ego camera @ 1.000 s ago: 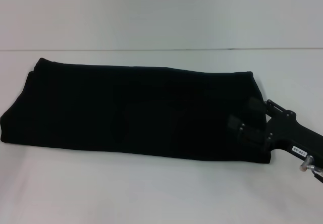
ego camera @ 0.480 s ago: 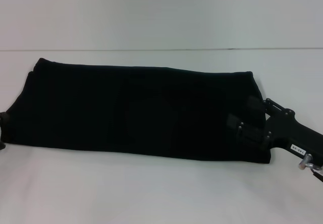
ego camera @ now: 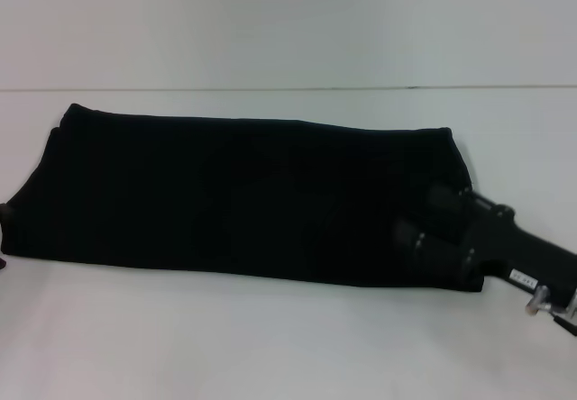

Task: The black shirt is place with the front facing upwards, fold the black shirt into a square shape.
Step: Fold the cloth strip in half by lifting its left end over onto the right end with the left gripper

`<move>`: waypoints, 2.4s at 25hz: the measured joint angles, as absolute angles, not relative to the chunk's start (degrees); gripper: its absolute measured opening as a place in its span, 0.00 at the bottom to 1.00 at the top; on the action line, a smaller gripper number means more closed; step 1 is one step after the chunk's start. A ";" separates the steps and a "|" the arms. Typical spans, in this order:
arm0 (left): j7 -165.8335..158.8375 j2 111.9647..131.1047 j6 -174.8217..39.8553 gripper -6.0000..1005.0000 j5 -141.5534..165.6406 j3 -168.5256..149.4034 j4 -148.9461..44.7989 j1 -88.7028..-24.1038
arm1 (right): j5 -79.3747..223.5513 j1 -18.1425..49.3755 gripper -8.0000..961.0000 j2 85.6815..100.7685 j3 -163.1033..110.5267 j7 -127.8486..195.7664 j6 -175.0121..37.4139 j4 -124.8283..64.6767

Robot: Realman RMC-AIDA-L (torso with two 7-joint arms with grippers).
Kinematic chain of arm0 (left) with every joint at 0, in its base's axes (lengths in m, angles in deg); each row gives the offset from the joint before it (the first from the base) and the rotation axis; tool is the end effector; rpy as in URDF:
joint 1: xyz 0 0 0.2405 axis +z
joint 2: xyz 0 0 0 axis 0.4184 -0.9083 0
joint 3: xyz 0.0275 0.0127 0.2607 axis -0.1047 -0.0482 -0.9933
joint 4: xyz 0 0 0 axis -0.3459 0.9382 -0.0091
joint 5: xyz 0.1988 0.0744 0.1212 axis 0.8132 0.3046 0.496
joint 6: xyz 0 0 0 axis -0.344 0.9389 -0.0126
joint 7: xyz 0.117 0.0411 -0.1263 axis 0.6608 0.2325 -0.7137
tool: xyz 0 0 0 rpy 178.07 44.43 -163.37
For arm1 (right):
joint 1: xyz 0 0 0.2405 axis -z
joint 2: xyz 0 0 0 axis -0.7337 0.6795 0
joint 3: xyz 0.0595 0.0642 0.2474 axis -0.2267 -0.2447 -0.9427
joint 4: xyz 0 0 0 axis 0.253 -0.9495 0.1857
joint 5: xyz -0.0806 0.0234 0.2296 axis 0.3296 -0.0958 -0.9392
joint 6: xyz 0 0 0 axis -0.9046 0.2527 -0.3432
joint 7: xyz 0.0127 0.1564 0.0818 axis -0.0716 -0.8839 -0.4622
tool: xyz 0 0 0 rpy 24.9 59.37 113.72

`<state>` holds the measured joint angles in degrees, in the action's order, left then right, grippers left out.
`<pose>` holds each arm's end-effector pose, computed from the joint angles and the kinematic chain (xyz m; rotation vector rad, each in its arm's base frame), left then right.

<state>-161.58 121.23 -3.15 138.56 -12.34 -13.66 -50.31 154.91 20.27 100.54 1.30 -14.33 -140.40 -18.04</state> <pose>-0.4456 0.3507 0.0747 -1.0819 -2.2537 -0.8623 0.3086 0.3492 -0.0753 -2.3700 0.5874 0.8967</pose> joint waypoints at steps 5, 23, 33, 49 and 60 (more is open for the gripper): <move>-161.60 121.27 -3.33 0.82 138.58 -12.35 -13.68 -50.38 | 160.21 19.23 0.92 100.24 3.79 -15.09 -138.98 -16.69; -161.73 121.41 -4.92 0.82 138.57 -12.98 -14.07 -50.93 | 166.33 17.50 0.92 100.54 10.48 -17.27 -135.92 -12.17; -161.82 121.41 -6.75 0.80 138.57 -13.52 -15.27 -51.85 | 166.07 17.23 0.92 100.68 10.48 -17.22 -136.30 -12.43; -161.42 120.95 -10.75 0.76 138.56 -18.07 -16.85 -55.76 | 165.94 17.24 0.92 100.66 10.37 -17.57 -136.56 -12.82; -159.93 120.69 -11.60 0.65 138.98 -20.94 -16.72 -56.66 | 165.07 17.78 0.92 100.66 9.87 -17.68 -138.19 -12.64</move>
